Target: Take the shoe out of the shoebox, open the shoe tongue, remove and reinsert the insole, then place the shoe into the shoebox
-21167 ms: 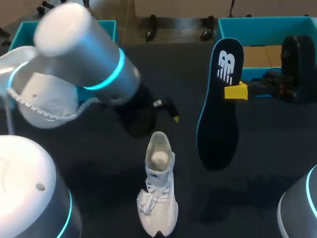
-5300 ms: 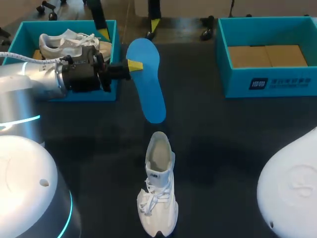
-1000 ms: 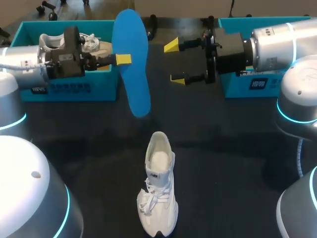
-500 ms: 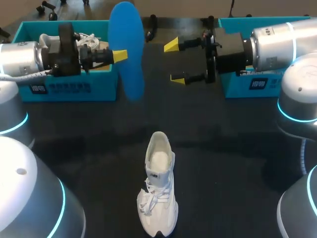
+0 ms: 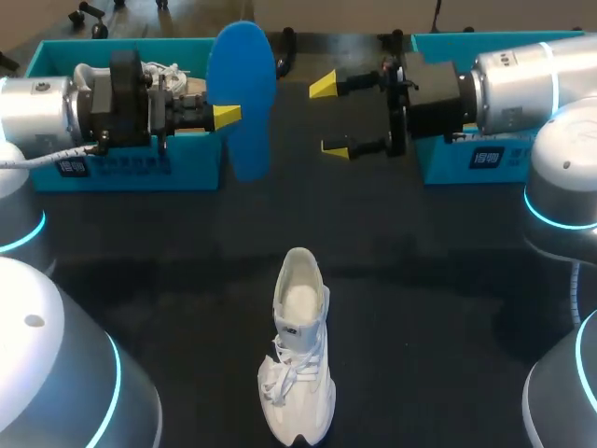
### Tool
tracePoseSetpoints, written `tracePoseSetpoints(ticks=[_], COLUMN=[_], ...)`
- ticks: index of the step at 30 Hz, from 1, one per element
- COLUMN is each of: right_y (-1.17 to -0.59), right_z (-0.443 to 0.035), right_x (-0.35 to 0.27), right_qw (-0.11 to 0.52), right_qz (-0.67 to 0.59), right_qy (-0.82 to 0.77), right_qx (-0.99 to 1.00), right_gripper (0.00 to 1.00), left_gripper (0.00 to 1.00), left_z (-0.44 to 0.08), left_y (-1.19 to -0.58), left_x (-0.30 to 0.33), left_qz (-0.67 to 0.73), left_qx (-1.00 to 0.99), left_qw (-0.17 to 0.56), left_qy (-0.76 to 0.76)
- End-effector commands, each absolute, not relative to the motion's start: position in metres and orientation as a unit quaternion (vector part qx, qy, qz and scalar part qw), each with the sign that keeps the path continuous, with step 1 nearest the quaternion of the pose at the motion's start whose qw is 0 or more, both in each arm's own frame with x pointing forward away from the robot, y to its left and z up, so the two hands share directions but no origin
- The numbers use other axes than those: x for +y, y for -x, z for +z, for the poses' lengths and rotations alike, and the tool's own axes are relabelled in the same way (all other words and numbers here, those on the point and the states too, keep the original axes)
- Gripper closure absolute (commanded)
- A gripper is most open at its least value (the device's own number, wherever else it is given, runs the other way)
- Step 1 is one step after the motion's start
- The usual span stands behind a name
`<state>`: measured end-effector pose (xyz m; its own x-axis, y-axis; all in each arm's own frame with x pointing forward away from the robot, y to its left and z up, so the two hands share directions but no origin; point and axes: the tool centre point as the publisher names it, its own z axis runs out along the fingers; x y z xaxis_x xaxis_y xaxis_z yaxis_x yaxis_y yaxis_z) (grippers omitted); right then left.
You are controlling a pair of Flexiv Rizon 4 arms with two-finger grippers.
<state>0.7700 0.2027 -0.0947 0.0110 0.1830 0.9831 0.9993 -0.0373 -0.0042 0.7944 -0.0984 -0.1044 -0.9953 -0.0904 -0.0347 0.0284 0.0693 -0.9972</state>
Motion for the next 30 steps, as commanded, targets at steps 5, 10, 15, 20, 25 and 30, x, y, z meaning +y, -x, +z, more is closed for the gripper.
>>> tracePoseSetpoints(ticks=[5,10,15,20,25,30], right_y=[-0.771,-0.771,-0.771,-0.771,-0.771,-0.771], right_z=[-0.095,-0.095,-0.095,-0.095,-0.095,-0.095], right_x=[0.206,0.206,0.206,0.206,0.206,0.206], right_qw=[0.444,0.444,0.444,0.444,0.444,0.444], right_qz=[-0.459,-0.459,-0.459,-0.459,-0.459,-0.459], right_qy=[0.556,0.556,0.556,0.556,0.556,0.556], right_qx=[-0.532,-0.532,-0.532,-0.532,-0.532,-0.532], right_gripper=[0.00,0.00,0.00,0.00,0.00,0.00], left_gripper=[1.00,1.00,1.00,1.00,1.00,1.00], left_z=[-0.101,-0.101,-0.101,-0.111,-0.117,-0.120], left_y=[-0.768,-0.768,-0.768,-0.772,-0.776,-0.777], left_x=[-0.097,-0.097,-0.097,-0.100,-0.100,-0.105], left_qz=[-0.503,-0.503,-0.503,-0.498,-0.509,-0.489], left_qx=[0.780,0.780,0.780,0.737,0.680,0.650], left_qw=[0.242,0.242,0.242,0.300,0.341,0.348], left_qy=[-0.284,-0.284,-0.284,-0.343,-0.402,-0.466])
